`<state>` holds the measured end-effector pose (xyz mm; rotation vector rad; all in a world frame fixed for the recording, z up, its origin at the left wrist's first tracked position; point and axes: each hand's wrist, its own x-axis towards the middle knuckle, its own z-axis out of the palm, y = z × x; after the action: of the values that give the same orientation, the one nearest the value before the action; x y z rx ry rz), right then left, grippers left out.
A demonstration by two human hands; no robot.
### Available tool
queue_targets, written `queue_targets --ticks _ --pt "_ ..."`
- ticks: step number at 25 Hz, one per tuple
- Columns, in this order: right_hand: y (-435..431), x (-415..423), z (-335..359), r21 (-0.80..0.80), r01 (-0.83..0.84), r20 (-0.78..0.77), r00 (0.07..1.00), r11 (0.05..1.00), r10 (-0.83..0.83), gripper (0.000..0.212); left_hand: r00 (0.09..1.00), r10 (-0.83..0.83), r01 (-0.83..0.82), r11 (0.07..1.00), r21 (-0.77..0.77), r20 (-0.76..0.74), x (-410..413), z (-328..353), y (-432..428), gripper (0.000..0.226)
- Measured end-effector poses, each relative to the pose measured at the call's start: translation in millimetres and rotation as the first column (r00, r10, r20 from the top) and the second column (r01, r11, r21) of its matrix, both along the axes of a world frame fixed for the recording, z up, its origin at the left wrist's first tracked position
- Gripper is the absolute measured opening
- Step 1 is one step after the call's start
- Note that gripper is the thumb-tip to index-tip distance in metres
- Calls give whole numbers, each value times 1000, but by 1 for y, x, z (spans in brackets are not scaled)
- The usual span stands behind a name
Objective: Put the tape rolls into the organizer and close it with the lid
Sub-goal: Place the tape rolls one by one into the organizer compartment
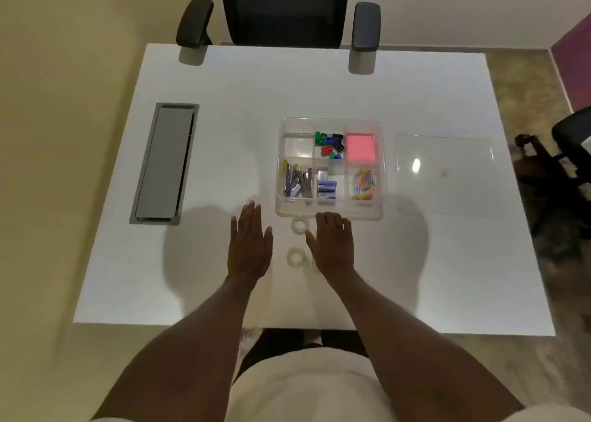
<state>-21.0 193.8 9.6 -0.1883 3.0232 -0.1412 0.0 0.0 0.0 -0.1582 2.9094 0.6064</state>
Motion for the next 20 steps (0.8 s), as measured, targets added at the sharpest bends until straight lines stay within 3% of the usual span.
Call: queue_targets --ticks 7,20 --pt "-34 -18 -35 -116 274 109 959 955 -262 47 989 -48 54 998 -39 143 -11 -48 -22 63" --pt "-66 -22 -62 -73 374 145 921 925 -361 52 997 -81 80 994 -72 -2 -89 -105 -34 59"
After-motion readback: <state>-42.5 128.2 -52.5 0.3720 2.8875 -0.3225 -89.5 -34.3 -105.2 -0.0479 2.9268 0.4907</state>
